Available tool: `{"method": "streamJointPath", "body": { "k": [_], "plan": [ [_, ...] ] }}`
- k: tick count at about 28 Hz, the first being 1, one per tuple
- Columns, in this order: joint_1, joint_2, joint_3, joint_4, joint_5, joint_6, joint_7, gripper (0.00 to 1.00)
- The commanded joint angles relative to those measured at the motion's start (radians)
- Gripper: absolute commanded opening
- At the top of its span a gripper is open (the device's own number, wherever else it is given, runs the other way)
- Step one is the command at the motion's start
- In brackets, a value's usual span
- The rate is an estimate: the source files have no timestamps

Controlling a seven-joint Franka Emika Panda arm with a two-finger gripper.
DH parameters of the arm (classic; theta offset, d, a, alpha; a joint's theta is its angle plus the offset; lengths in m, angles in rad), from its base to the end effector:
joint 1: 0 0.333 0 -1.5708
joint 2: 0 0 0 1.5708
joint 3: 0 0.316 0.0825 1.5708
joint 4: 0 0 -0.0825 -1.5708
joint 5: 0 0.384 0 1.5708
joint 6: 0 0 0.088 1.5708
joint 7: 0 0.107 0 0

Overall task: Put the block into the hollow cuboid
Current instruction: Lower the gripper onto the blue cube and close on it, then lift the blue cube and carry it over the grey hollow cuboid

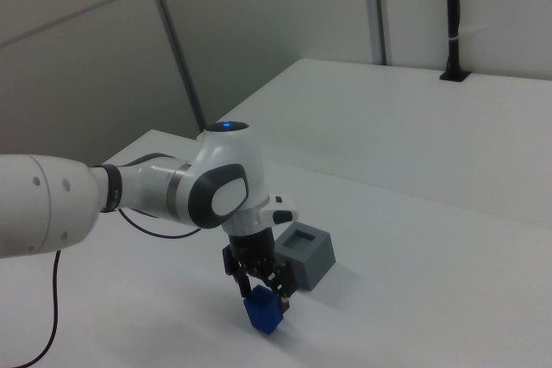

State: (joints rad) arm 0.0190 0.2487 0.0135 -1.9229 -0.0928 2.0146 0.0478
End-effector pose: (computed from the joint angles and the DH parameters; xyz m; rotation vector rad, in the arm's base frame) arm 0.5913 0.0135 0.3507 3.0489 0.0473 -0.2347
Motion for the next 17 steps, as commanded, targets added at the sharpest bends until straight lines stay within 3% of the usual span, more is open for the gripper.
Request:
{"method": "streamJointPath", "body": {
  "k": [1,5,8,9,13,14,17],
  "plan": [
    [0.006,-0.005,0.025,-0.005,-0.016,0.015,-0.011,1.00],
    [0.006,-0.005,0.036,-0.005,-0.016,0.007,-0.006,0.99],
    [0.006,-0.009,0.037,-0.007,-0.016,0.000,-0.006,0.86],
    [0.006,-0.011,0.037,-0.007,-0.016,-0.007,-0.008,0.71],
    [0.006,-0.011,0.037,-0.007,-0.016,-0.008,-0.008,0.37],
    [0.004,-0.011,0.037,-0.007,-0.016,-0.010,-0.009,0.19],
    [0.004,-0.020,0.037,-0.007,-0.015,-0.023,-0.011,0.00]
  ]
}}
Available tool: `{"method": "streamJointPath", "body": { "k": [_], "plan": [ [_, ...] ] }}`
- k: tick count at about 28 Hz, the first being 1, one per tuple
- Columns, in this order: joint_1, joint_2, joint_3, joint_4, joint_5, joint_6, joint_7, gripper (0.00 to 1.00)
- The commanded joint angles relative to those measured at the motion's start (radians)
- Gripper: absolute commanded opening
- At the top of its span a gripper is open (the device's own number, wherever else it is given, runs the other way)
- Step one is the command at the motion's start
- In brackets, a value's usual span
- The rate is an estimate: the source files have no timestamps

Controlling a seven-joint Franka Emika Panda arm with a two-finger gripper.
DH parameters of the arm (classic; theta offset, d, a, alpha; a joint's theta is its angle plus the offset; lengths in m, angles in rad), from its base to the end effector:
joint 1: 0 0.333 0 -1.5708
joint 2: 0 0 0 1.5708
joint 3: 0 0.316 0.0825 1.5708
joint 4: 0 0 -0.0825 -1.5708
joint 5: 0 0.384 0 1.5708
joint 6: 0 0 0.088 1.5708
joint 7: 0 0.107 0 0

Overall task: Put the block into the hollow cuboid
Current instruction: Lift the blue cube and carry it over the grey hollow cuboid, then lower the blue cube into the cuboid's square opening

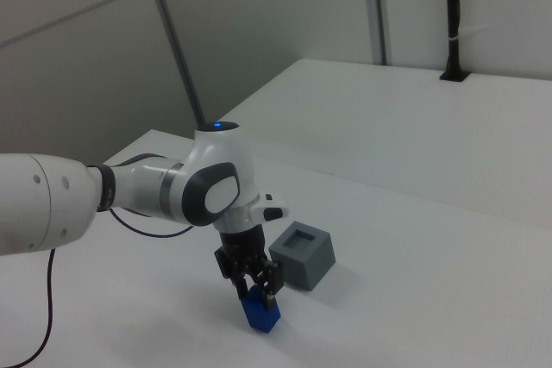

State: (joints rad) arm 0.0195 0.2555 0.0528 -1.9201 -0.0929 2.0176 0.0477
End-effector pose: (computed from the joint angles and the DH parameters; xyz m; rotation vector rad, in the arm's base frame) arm 0.5916 0.0362 0.3482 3.0545 0.1080 -0.2343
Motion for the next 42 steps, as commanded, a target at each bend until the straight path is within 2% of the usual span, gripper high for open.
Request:
{"method": "streamJointPath", "body": {
  "k": [1,6,10,13,17,19,25,33,42],
  "plan": [
    [0.004,-0.030,-0.002,-0.005,-0.013,-0.043,-0.011,0.00],
    [-0.006,-0.077,-0.010,0.062,-0.001,-0.206,-0.046,0.00],
    [-0.024,-0.073,-0.014,0.200,0.024,-0.324,-0.104,0.00],
    [-0.035,-0.050,-0.014,0.292,0.050,-0.321,-0.120,0.00],
    [-0.036,0.002,-0.014,0.360,0.047,-0.310,-0.129,0.00],
    [-0.036,0.034,-0.014,0.397,0.050,-0.236,-0.114,0.00],
    [-0.036,0.083,-0.014,0.400,0.079,-0.056,-0.056,0.00],
    [-0.033,0.126,-0.010,0.400,0.076,0.012,-0.040,0.00],
    [-0.024,0.131,-0.007,0.395,0.068,0.032,0.024,0.00]
  ]
}}
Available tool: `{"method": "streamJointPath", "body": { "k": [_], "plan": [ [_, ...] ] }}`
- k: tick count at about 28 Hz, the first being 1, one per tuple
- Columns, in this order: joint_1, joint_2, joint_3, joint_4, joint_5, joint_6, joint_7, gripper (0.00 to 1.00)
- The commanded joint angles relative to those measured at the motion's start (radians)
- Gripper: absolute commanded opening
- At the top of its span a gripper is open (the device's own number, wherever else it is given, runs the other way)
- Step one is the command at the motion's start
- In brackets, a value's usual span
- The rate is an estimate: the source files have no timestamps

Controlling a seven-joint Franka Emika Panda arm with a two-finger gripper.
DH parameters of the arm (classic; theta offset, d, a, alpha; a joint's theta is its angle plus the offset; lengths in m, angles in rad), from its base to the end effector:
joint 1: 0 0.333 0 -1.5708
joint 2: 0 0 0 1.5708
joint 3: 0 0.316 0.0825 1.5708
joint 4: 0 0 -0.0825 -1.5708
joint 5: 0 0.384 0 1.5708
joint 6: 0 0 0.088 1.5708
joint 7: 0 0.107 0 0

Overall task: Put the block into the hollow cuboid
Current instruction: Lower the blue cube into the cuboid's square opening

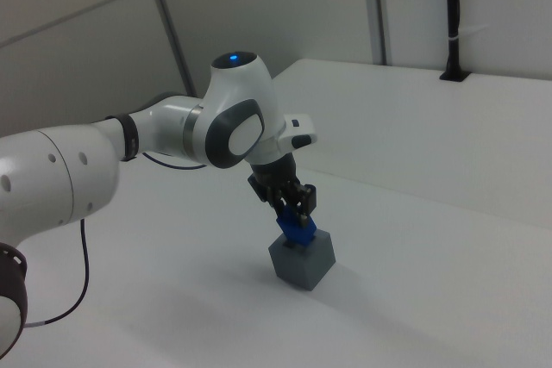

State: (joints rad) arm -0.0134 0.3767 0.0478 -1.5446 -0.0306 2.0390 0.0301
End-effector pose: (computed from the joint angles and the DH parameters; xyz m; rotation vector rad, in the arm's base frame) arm 0.6816 0.0175 0.4464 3.1291 0.0189 0.1855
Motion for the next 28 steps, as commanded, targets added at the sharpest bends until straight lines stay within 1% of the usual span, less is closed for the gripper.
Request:
{"method": "streamJointPath", "body": {
  "k": [1,14,18,28],
  "plan": [
    [0.009,0.010,0.000,0.020,0.006,0.010,0.042,0.00],
    [0.009,0.010,0.000,0.009,0.004,0.009,0.042,0.00],
    [0.009,0.008,0.000,-0.008,0.004,0.006,0.044,0.00],
    [0.009,0.008,0.000,-0.009,0.003,-0.002,0.045,0.00]
  ]
}}
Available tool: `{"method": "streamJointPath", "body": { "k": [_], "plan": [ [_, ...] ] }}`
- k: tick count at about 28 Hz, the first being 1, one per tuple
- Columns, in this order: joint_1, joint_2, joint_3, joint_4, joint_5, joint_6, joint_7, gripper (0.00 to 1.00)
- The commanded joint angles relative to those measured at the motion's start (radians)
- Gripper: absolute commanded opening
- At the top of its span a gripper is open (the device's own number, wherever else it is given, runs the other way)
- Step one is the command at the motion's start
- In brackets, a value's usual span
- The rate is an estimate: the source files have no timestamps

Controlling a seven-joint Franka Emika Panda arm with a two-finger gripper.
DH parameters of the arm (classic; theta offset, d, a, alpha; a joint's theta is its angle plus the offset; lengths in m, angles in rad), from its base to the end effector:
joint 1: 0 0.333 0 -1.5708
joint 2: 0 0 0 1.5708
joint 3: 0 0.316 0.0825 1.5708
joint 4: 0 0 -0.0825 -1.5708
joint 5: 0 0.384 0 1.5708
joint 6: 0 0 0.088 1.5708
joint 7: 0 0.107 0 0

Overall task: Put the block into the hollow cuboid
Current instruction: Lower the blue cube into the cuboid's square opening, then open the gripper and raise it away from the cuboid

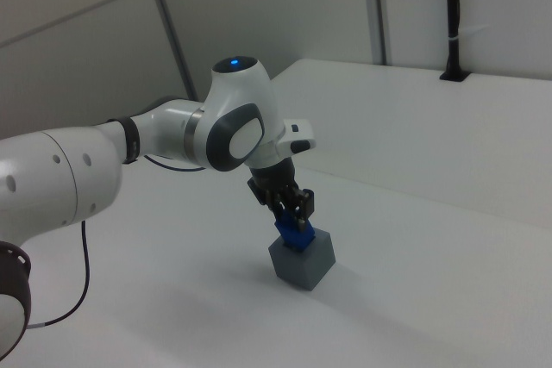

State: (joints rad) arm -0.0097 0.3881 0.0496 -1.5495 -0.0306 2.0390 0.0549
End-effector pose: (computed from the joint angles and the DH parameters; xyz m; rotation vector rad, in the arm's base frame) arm 0.6820 0.0211 0.4363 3.1329 -0.0113 0.1603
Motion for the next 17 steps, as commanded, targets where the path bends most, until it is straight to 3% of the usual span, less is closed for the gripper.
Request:
{"method": "streamJointPath", "body": {
  "k": [1,11,14,15,16,17],
  "plan": [
    [0.005,-0.003,-0.002,-0.004,0.003,-0.005,0.020,0.00],
    [0.005,-0.012,-0.002,-0.012,-0.006,-0.034,0.019,0.04],
    [0.005,-0.012,-0.004,-0.012,-0.008,-0.042,0.019,0.13],
    [0.005,-0.012,-0.004,-0.011,-0.009,-0.045,0.019,0.22],
    [0.005,-0.014,-0.004,-0.011,-0.008,-0.046,0.020,0.56],
    [0.005,-0.014,-0.004,-0.011,-0.008,-0.046,0.023,0.84]
  ]
}}
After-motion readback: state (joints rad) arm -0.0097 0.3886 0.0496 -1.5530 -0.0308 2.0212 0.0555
